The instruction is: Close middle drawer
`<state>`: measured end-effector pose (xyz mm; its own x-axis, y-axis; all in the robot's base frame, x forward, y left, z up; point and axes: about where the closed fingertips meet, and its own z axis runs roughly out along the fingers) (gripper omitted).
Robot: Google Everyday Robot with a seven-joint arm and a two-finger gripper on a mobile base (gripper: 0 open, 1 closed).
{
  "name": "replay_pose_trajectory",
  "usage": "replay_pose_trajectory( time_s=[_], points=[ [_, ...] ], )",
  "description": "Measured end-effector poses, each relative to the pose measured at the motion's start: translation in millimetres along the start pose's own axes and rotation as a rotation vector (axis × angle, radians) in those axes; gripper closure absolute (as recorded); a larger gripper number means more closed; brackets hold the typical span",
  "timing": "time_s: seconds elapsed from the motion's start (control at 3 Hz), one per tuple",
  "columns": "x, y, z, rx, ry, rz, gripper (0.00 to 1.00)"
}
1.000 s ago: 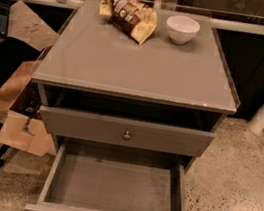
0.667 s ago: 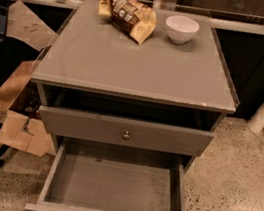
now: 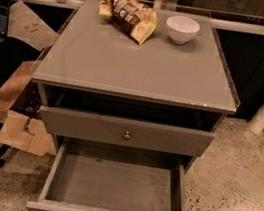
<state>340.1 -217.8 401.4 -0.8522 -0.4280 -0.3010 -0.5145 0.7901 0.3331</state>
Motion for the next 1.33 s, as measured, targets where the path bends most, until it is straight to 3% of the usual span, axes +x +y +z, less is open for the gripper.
replay_pose_trajectory(
  time_s=[1.33],
  points=[
    [-9.2, -3.9, -0.3, -0.024, 0.029, -0.038, 1.0]
  ],
)
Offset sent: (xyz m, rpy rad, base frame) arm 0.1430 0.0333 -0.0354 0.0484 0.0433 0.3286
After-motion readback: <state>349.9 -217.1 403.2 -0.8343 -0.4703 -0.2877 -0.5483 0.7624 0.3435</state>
